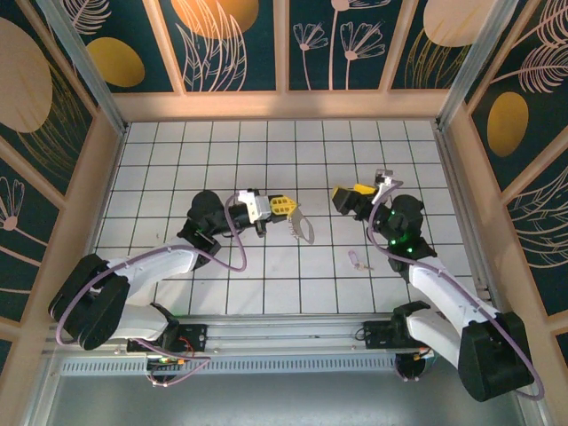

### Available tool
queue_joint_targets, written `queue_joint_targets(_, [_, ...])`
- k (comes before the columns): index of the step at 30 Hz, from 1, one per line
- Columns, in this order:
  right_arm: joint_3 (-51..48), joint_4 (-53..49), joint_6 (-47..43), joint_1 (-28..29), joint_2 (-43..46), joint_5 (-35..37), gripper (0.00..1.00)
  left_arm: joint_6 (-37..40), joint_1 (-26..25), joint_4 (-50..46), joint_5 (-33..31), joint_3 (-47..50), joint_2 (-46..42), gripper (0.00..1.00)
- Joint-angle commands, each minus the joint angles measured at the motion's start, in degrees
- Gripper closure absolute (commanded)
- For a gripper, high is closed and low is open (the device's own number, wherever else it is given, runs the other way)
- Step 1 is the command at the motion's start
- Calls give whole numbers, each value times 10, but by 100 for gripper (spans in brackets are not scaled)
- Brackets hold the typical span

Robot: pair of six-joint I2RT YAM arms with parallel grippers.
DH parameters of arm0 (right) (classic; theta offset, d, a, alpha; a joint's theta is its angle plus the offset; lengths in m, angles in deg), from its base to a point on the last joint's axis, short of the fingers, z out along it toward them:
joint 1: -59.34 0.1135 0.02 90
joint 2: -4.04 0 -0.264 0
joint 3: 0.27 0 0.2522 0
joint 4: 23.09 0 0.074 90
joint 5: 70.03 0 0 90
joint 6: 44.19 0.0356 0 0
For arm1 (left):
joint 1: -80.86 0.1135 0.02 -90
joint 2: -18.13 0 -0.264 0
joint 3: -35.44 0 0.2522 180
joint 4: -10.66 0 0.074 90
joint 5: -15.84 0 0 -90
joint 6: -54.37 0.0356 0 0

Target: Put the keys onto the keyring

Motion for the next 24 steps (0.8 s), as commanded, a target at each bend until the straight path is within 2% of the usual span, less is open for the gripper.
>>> queue_joint_targets(1, [-9, 87, -16, -6, 15, -114, 18, 10, 2, 1, 43, -20, 5, 100])
queue_joint_targets(5, [-10, 101, -45, -6, 26, -175, 26, -19, 14, 30, 83, -20, 17, 100])
queue_joint_targets(14, [-5, 120, -71, -3, 34, -318, 54, -82, 26, 70, 136, -22, 38, 100])
queue_joint_targets(18, [13, 107, -89, 14, 17, -347, 58, -88, 26, 73, 148, -25, 43, 100])
queue_joint_targets(24, [35, 102, -108, 53, -9, -346, 63, -90, 26, 68, 151, -29, 42, 100])
